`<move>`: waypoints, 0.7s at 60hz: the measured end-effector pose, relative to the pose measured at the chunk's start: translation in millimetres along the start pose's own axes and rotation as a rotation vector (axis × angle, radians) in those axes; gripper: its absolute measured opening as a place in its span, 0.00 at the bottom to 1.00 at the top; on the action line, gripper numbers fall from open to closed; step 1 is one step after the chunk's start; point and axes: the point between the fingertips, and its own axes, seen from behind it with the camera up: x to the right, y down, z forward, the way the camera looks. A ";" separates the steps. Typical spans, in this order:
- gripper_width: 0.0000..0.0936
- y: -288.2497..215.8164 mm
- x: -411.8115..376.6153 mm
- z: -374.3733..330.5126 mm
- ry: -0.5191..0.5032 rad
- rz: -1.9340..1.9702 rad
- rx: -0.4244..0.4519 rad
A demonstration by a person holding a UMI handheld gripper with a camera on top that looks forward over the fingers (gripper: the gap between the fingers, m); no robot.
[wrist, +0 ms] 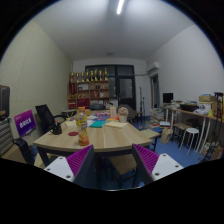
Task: Pour water
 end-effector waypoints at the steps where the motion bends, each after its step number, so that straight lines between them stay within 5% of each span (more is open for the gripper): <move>1: 0.89 -4.1 2.5 1.4 0.001 0.000 -0.001; 23: 0.89 -7.9 -24.7 72.2 -0.058 -0.069 0.046; 34: 0.89 -10.7 -100.7 171.0 -0.165 -0.065 0.104; 42: 0.88 -4.6 -134.2 240.2 -0.154 -0.070 0.121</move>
